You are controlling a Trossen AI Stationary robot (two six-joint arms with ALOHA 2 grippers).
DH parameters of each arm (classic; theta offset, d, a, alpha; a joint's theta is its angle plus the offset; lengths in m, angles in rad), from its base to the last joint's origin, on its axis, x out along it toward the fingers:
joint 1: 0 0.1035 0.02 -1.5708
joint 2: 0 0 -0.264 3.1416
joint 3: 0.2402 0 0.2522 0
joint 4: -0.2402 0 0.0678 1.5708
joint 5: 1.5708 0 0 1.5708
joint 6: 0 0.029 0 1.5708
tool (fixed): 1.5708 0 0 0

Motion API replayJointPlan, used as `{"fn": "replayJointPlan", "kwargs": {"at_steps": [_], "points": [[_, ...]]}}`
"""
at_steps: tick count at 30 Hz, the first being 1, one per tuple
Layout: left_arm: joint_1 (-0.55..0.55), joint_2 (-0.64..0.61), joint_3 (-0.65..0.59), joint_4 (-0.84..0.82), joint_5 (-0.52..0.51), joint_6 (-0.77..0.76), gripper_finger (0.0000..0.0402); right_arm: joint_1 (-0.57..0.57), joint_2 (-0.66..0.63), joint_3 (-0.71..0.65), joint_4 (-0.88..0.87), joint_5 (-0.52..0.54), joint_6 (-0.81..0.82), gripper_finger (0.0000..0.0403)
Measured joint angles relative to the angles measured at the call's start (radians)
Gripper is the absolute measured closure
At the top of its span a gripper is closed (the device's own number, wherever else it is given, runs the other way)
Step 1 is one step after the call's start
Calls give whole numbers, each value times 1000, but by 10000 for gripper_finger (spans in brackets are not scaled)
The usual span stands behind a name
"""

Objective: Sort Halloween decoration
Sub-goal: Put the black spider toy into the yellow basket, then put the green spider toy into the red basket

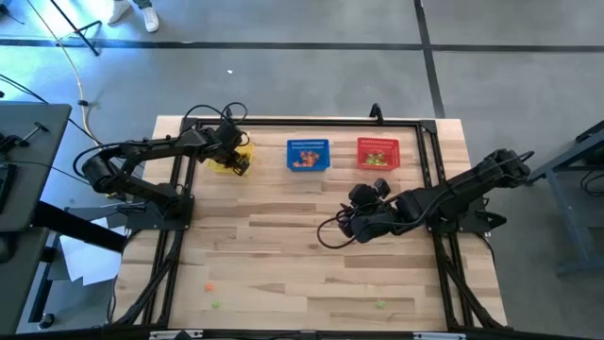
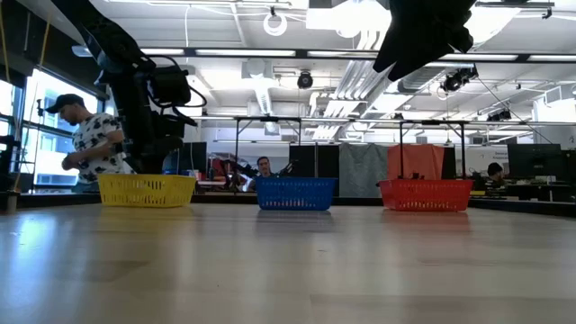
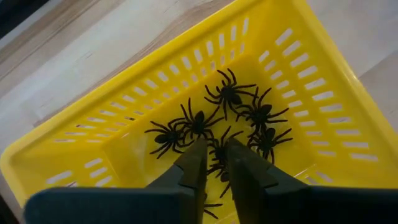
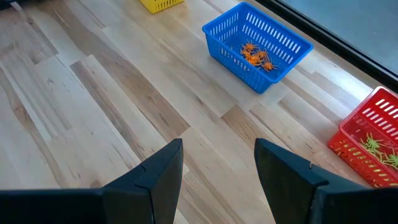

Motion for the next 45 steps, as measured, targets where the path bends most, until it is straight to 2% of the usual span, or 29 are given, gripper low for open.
{"fn": "replayJointPlan", "kwargs": {"at_steps": [8,14,17,20,23,25,29,35,40,45], "points": [[0,0,12,-19,0,24,308,0,0,0,-6,-51,0,208],[-17,-13,152,-210,44,52,303,0,0,1,-19,-248,26,208],[-55,-39,245,-291,147,52,303,5,0,1,-23,-364,72,208],[-119,-74,312,-305,313,32,303,29,0,1,-57,-440,143,208],[-216,-108,334,-266,479,-3,303,76,0,2,-136,-480,279,208],[-296,-126,335,-215,534,-24,303,122,0,2,-186,-510,384,208],[-469,-136,334,-116,542,-71,303,225,20,2,-188,-559,595,208],[-677,-136,334,91,539,-115,303,338,143,2,-15,-705,778,208],[-771,-136,334,210,538,-115,303,391,255,2,36,-890,855,208],[-814,-136,334,240,506,-127,303,427,327,1,125,-940,858,208]]}}
